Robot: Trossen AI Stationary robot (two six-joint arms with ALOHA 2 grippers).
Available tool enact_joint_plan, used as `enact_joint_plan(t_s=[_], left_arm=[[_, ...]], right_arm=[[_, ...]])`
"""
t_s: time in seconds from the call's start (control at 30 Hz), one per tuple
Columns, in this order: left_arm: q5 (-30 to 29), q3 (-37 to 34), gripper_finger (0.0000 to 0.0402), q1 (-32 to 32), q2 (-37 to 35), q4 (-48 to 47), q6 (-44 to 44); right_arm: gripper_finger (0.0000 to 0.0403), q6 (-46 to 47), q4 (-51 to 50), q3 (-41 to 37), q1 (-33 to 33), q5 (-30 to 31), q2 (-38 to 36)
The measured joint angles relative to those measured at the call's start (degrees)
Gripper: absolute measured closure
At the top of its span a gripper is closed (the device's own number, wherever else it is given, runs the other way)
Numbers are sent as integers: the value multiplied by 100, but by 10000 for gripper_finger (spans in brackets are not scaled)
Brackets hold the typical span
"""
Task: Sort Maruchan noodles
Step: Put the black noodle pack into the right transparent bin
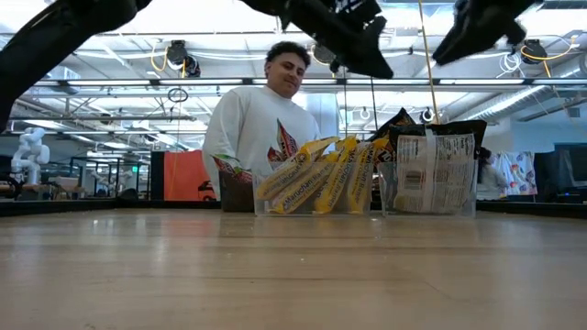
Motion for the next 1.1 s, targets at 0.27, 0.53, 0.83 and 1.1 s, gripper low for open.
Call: enact_joint_plan(t_s=[0.27,0.53,0.83,1.1], left_arm=[[-144,0,344,44,-572,-1571,172],[-622,-1,344,63,-876,-2629,170],[-699,-4,344,103,-1009,-3017,122],[-719,-4,344,103,-1057,-3065,106]], right_arm=[[243,-831,1473,-641,-813,12,400],[243,-730,1691,-678,-1719,-1607,736],[243,-790,1670,-678,-2399,-2252,1195],[251,-876,1995,-678,-2666,-2402,1555]])
